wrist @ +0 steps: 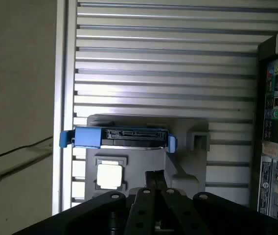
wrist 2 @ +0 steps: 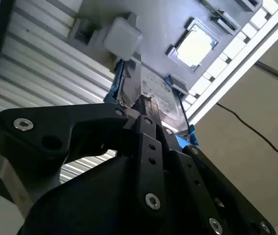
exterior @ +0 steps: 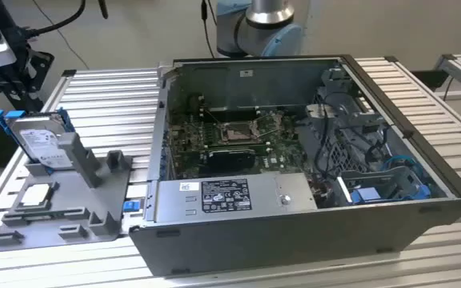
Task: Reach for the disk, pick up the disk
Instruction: 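Reach for the disk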
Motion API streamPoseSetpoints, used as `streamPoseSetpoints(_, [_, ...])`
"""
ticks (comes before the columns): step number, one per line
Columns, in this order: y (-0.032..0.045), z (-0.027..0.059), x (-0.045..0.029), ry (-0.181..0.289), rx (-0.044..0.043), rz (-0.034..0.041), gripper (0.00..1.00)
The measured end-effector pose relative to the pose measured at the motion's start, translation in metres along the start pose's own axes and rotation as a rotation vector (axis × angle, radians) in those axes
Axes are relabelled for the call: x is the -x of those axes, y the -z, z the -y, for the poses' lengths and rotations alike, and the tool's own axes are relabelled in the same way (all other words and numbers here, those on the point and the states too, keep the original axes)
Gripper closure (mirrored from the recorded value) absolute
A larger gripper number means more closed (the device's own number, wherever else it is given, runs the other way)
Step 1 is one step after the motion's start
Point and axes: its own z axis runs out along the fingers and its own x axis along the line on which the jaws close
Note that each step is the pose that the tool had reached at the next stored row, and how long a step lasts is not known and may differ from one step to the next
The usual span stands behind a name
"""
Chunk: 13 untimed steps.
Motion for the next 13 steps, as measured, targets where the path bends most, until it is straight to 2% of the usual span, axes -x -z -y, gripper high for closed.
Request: streamPoseSetpoints(13, [0.0000,-0.0003,0.0000,0.000,0.0000,0.0000,1.00])
